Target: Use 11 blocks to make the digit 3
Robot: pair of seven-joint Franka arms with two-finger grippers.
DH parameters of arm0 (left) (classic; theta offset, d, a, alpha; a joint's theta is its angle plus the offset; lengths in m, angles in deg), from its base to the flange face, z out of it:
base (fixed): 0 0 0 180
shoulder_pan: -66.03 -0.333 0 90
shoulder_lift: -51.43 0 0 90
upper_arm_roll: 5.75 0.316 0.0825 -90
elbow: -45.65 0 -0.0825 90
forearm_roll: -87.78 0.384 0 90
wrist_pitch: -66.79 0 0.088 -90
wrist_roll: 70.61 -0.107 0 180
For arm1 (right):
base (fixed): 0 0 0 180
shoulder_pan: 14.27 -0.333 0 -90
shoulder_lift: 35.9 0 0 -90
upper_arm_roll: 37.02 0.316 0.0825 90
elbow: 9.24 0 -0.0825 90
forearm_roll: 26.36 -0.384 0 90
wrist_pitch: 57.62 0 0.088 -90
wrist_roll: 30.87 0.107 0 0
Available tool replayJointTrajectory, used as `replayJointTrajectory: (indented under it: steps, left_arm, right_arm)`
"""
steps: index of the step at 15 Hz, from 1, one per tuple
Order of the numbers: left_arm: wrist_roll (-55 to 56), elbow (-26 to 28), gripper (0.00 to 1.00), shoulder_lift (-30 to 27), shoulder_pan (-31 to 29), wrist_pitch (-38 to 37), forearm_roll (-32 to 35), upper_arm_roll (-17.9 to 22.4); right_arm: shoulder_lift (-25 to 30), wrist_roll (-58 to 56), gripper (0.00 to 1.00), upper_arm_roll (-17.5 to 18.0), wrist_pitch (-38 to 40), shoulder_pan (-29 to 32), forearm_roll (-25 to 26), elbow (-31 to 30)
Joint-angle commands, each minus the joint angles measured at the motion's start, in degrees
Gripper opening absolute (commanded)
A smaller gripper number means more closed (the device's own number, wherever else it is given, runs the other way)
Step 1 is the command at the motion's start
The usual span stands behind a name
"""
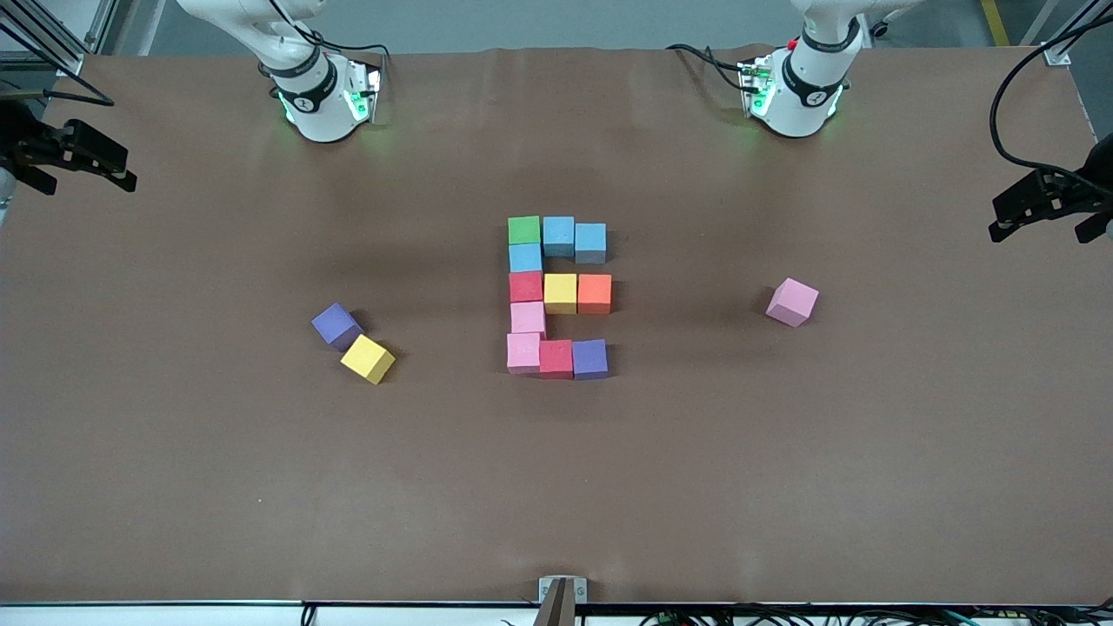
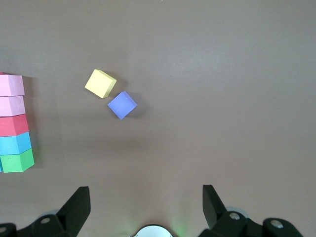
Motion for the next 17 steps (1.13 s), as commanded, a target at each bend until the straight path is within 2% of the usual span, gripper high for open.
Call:
replayJointTrajectory:
  steps: [1, 4, 17]
  left_arm:
    - [-0.60, -1.77, 1.00, 0.56, 2.18, -1.40, -1.00, 1.90]
    - [-0.60, -1.77, 1.00, 0.56, 6.40, -1.67, -1.09, 6.47]
    - [-0.34, -1.77, 1.00, 0.39, 6.58, -1.58, -0.21, 6.48]
  right_arm:
    - [1.46, 0.28, 1.00, -0.07, -0.25, -0.12, 0.15, -1.19]
    - [1.46, 0.11, 1.00, -0.15, -0.52, -0.03, 0.41, -1.19]
    - [1.37, -2.18, 1.00, -0.15, -0.69, 0.06, 0.59, -1.19]
